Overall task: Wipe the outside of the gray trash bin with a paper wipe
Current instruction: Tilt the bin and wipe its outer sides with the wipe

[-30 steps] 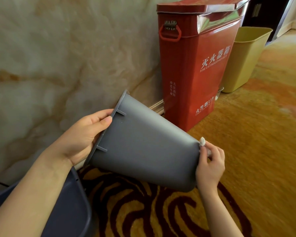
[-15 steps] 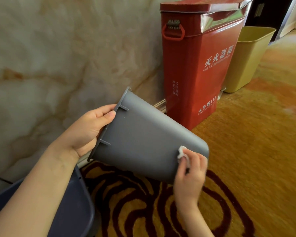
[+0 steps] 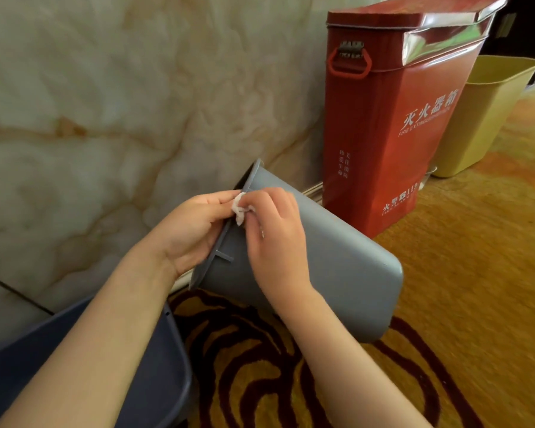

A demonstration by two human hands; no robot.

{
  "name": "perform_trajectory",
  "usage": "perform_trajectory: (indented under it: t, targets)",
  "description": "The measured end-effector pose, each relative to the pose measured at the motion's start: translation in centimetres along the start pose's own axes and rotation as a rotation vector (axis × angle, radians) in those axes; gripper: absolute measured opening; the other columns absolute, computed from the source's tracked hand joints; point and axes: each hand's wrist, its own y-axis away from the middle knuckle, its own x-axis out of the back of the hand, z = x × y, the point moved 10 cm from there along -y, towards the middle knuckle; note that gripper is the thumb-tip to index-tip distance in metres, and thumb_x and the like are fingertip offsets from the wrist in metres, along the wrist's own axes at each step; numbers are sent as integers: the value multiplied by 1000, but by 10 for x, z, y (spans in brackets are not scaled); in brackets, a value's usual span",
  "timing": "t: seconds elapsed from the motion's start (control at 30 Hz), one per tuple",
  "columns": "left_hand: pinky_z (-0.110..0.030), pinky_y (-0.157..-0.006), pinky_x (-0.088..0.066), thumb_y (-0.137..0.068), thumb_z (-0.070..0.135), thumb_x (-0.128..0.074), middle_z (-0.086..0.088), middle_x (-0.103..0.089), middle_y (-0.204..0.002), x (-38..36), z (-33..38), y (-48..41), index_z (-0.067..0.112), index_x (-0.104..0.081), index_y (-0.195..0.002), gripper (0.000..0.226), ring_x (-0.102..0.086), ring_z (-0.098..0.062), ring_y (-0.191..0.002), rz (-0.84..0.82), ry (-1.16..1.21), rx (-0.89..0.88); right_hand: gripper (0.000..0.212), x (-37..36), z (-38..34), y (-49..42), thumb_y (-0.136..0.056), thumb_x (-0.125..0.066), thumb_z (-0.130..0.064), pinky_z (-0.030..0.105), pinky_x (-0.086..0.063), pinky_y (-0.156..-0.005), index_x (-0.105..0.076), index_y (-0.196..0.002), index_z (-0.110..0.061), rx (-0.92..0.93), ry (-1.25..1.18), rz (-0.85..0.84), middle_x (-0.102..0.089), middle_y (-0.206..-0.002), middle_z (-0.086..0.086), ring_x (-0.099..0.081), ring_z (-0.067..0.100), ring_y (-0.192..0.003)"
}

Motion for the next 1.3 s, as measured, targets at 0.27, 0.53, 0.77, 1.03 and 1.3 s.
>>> perform_trajectory:
  t: [0.27,0.53,0.77,1.03,1.3]
  targets:
    - [-24,-70,-55,-94,6,-36,-6,-76,-95,12,-7,-1,10,-66,-103,32,-71,-17,-89,30,49,44,15,10,29,4,-83,-60,7,26,-42,-77,-68,-93,-1,32,125,-12,-62,-89,13,-51,26,-82]
    - [-26,-69,-56,-94,6,-37,-7,-75,-96,14,-8,-1,8,-65,-107,31,-71,-18,-89,43,37,60,15,37,34,10,-80,-59,10,17,-35,-76,-68,-86,-1,-17,158,128,-62,-84,11,-50,24,-80]
    - [-25,-65,-57,-94,8,-38,-6,-76,-85,17,-8,-2,7,-65,-101,29,-72,-16,-78,78,24,42,18,0,23,11,-84,-56,5,41,-45,-74,-68,-93,-3,84,93,-35,-62,-91,13,-53,31,-81]
    - [-21,-52,-56,-91,44,-44,3,-72,-66,43,-6,-12,16,-65,-86,35,-69,-10,-61,216,-155,135,19,85,123,143,-90,-54,-4,14,-38,-85,-64,-102,-13,-464,204,354,-54,-97,-2,-49,12,-93]
    - [-22,-40,-53,-97,31,-39,7,-70,-51,59,-1,-19,13,-59,-80,32,-67,-5,-48,331,-302,164,10,123,171,234,-94,-50,-15,25,-45,-74,-56,-102,-14,-1067,133,595,-52,-102,2,-50,10,-88]
